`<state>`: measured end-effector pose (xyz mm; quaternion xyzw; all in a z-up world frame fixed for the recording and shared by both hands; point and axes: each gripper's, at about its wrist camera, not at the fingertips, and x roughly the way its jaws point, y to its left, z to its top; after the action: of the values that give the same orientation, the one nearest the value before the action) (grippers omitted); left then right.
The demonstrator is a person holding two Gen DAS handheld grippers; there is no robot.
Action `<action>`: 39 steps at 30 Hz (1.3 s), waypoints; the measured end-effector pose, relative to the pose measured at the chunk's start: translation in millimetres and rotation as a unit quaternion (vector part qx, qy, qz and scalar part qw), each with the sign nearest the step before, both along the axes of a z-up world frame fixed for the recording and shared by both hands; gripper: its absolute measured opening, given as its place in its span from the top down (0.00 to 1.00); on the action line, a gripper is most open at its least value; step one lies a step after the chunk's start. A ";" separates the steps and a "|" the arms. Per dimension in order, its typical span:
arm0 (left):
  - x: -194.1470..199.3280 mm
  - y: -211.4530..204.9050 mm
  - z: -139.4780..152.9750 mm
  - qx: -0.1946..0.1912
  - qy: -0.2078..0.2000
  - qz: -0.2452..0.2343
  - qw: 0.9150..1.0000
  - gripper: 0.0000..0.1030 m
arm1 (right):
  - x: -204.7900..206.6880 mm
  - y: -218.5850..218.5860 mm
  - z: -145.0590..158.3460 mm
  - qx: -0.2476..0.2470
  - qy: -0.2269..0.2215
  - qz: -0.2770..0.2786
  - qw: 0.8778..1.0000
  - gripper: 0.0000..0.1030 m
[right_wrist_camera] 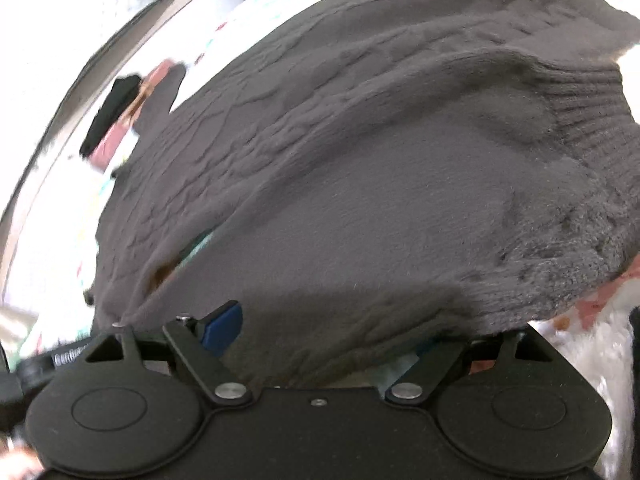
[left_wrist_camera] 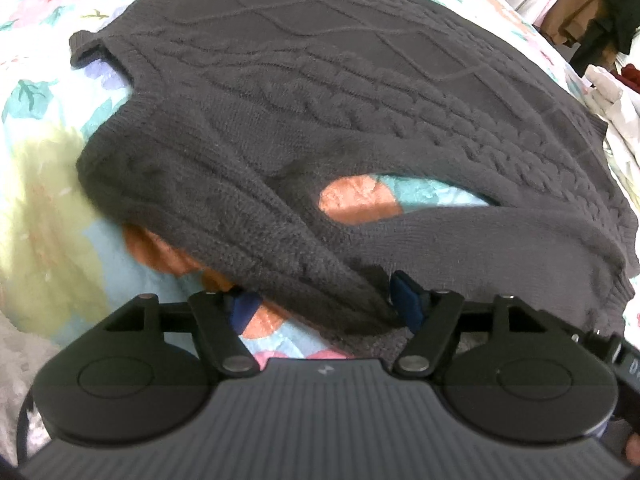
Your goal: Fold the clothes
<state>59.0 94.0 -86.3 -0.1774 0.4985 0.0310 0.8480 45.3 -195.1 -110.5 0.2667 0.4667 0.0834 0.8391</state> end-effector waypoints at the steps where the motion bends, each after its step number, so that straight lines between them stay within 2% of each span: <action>1: -1.4 -2.1 3.3 0.014 -0.013 -0.004 1.000 0.66 | -0.1 -0.5 1.9 -0.006 -0.010 0.000 1.000 0.45; 2: -3.5 -2.9 7.4 0.023 -0.026 -0.007 0.999 0.78 | -0.3 -1.0 4.1 -0.013 -0.021 0.001 1.000 0.55; 3: -5.6 -3.4 11.6 0.028 -0.036 -0.009 0.999 0.80 | -1.0 -0.6 8.0 -0.015 -0.032 0.009 0.999 0.71; 4: -7.3 -3.3 15.9 0.029 -0.045 -0.009 0.999 0.80 | -1.7 -0.1 11.8 -0.018 -0.044 0.017 0.999 0.75; 7: -6.3 0.3 28.8 0.012 -0.062 0.009 0.998 0.81 | -3.3 0.7 27.9 -0.033 -0.089 0.034 0.995 0.81; 13: 20.2 8.5 68.1 -0.009 -0.116 -0.002 0.993 0.82 | 26.0 -1.7 86.5 -0.082 -0.192 0.059 0.976 0.85; 16: 42.8 14.7 85.6 -0.018 -0.127 -0.026 0.991 0.82 | 50.9 0.6 117.0 -0.115 -0.233 0.089 0.962 0.85; 20: 90.0 17.0 97.7 0.020 -0.135 -0.064 0.988 0.82 | 98.8 8.1 134.8 -0.153 -0.231 0.142 0.950 0.84; 22: 114.6 16.7 93.7 0.045 -0.148 -0.074 0.985 0.82 | 127.6 3.9 132.2 -0.147 -0.232 0.133 0.952 0.73; 23: 126.3 16.7 87.0 0.054 -0.150 -0.081 0.984 0.81 | 144.1 1.3 125.9 -0.150 -0.225 0.137 0.953 0.71; 24: 138.7 17.4 77.3 0.059 -0.147 -0.084 0.984 0.80 | 154.6 0.7 118.4 -0.161 -0.217 0.141 0.952 0.65; 26: 155.6 22.1 56.4 0.059 -0.131 -0.078 0.986 0.79 | 165.6 -2.1 103.1 -0.175 -0.212 0.141 0.951 0.63; 28: 161.1 30.8 37.7 0.041 -0.115 -0.062 0.991 0.79 | 168.3 -6.8 87.9 -0.181 -0.216 0.134 0.950 0.53; 30: 162.3 43.4 28.0 0.022 -0.104 -0.047 0.993 0.79 | 165.3 -19.4 80.3 -0.186 -0.201 0.112 0.955 0.47; 33: 161.6 57.4 28.1 0.010 -0.109 -0.026 0.994 0.79 | 170.2 -35.5 80.2 -0.201 -0.190 0.084 0.957 0.47; 36: 161.8 69.3 25.8 -0.014 -0.114 -0.010 0.993 0.79 | 179.1 -49.7 83.9 -0.198 -0.204 0.052 0.957 0.46; 39: 163.6 83.9 20.6 -0.051 -0.114 0.003 0.992 0.78 | 201.9 -51.3 84.1 -0.206 -0.221 0.082 0.950 0.47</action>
<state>222.6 178.0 -65.8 -0.2247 0.3988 -0.0123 0.8890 247.2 -246.4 -26.4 0.0236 0.2968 0.1113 0.9481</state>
